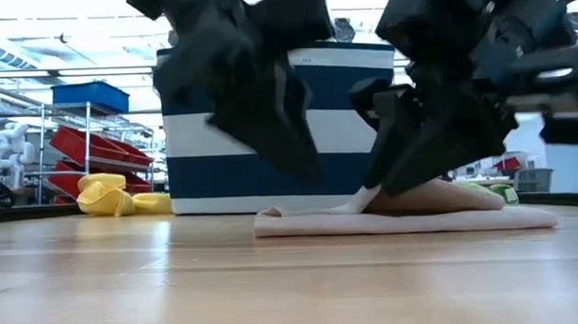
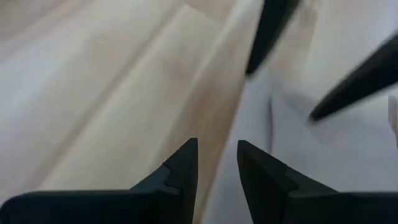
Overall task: Fold towel
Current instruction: Fold the brown towel
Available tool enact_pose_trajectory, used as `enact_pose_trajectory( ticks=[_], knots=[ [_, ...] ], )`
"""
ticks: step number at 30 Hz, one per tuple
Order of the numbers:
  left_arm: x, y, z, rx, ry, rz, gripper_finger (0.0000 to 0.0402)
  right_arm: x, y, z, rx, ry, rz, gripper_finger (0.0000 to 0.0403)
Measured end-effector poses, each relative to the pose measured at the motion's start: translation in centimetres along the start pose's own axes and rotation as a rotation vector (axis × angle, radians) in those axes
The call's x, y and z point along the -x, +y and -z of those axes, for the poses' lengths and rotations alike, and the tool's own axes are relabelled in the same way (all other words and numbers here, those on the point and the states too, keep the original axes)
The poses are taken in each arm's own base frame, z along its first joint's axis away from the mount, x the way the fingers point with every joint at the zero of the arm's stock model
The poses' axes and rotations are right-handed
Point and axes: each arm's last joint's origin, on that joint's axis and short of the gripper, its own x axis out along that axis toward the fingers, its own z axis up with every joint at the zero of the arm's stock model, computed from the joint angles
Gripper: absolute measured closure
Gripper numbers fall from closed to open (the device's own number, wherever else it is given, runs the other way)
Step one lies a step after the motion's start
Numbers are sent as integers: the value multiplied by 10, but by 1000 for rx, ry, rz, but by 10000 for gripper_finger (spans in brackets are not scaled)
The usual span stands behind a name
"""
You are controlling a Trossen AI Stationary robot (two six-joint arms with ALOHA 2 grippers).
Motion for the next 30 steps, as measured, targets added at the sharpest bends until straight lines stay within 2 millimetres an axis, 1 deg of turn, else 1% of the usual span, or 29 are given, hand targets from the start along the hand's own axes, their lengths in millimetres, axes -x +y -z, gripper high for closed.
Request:
enact_pose_trajectory(
  ticks=[3,9,13,15,21,24,30],
  knots=[
    [-12,4,6,11,38,-20,198,1,6,0,1,12,-14,303],
    [-12,8,7,35,43,-96,198,2,14,11,-50,127,-38,303],
    [-14,9,8,35,51,-70,198,3,15,15,-61,175,-8,303],
    [-17,9,9,39,48,-47,198,3,14,15,-65,182,16,303],
    [-17,9,9,54,48,-39,199,3,10,16,-64,188,67,303],
    [-17,10,10,71,55,-41,211,3,8,17,-72,190,72,303],
    [-18,10,12,72,80,-47,258,3,8,16,-86,187,70,303]
  ],
)
